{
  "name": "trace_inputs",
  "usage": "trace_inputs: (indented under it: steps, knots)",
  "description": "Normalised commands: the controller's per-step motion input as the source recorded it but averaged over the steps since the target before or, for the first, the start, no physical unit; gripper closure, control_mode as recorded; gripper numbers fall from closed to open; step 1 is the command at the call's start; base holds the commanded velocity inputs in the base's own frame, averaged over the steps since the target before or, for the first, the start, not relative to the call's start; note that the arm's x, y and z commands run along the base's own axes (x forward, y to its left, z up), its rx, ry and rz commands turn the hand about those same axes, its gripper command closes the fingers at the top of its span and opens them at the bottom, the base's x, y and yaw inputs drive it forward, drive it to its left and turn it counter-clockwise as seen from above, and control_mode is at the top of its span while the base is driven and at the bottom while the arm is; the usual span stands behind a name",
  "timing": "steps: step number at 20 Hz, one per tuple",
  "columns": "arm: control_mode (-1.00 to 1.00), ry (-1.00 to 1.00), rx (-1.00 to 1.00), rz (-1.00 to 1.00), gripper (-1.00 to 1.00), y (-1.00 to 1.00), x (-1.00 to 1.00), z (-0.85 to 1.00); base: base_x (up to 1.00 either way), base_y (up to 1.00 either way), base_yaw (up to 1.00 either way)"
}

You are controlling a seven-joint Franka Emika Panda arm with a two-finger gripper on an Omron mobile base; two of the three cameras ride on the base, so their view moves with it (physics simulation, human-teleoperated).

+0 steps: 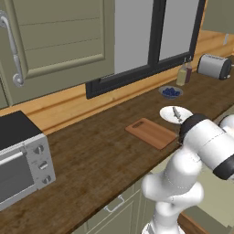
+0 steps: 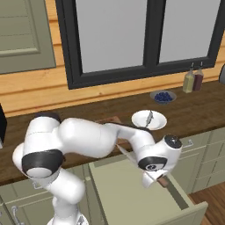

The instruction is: Pick up the knife from the drawer and place it on the cutting board. Then place the meat from the plate to the cutting board.

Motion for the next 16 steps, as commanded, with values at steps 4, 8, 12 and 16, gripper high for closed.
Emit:
trace_inputs:
  steps: [4,8,12,16]
  knots:
    - [-1.00,0.00,0.00,-0.20,1.00,0.02,0.02,0.67,0.00,0.00,0.00]
    - [-1.00,0.05,-0.03,-0.20,1.00,0.54,0.51,0.17,0.00,0.00,0.00]
    - [-1.00,0.01,-0.04,-0.06,1.00,0.62,0.49,0.07,0.00,0.00,0.00]
    - [-1.00,0.00,0.00,0.00,1.00,0.48,0.48,0.12,0.00,0.00,0.00]
